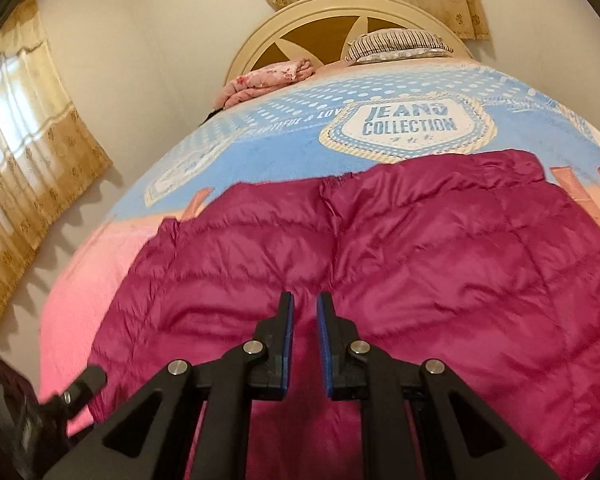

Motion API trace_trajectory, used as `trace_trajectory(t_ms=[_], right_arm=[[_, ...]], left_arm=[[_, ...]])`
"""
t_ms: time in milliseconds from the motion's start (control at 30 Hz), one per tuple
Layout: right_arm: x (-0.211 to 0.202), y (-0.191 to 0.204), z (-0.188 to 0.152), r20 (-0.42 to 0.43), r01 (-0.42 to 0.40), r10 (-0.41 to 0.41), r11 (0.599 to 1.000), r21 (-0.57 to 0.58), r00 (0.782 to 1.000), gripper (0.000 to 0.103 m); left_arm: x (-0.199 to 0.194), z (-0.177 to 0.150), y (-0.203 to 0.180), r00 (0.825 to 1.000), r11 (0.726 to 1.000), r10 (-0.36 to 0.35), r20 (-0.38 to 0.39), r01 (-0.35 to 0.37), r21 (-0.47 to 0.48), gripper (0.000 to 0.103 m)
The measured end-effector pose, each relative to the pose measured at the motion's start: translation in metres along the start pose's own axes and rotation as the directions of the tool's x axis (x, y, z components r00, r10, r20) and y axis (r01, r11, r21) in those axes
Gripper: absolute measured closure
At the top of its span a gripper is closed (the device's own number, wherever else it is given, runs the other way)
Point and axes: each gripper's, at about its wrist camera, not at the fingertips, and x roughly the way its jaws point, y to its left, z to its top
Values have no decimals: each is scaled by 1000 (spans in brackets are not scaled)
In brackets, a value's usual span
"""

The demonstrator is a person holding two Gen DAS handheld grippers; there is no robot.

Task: Fold large clothes

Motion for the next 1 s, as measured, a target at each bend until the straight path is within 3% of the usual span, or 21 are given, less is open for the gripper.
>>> trace_trajectory(t_ms=[67, 133, 200, 233, 267, 300, 433, 567, 700, 833, 1000], right_arm=[[17, -4, -3, -59, 36, -34, 999, 26, 998, 92], [36, -15, -12, -115, 20, -12, 997, 71, 993, 92], [40, -19, -17, -98, -2, 9, 998, 70, 995, 92], [40, -19, -18, -93, -8, 14, 998, 67, 996, 92], [40, -20, -19, -93, -9, 15, 998, 66, 996, 92], [40, -20, -19, -95, -12, 19, 997, 70, 995, 92], [42, -31, -17, -117, -64, 81, 987, 146, 990, 92], [46, -47, -9, -177, -131, 179, 959, 253, 968, 92], [48, -58, -5, -203, -176, 250, 929, 326, 947, 92], [30, -70, -6, -132, -232, 307, 886, 401, 943, 91], [-15, -95, -5, -32, -210, 238, 907, 366, 971, 91]], left_arm=[[13, 5, -6, 1000, 1000, -7, -13, 7, -8, 0], [24, 11, -7, 999, 999, -29, -20, 28, -33, 6], [30, 14, -10, 1000, 1000, -10, -11, 10, -21, 39], [32, 15, -10, 1000, 1000, -24, -19, 24, -20, 49], [33, 17, -11, 999, 999, -39, -31, 38, -25, 68], [33, 18, -14, 999, 999, -43, -32, 43, -20, 75], [13, 25, -44, 998, 991, -69, 10, 68, 114, 79], [6, 27, -88, 998, 963, -47, 29, 37, 266, 79], [3, 22, -134, 998, 911, -51, 40, 30, 411, 78], [3, 14, -165, 998, 851, -48, 45, 17, 526, 78], [10, -8, -194, 998, 762, -57, 34, 21, 647, 78]])
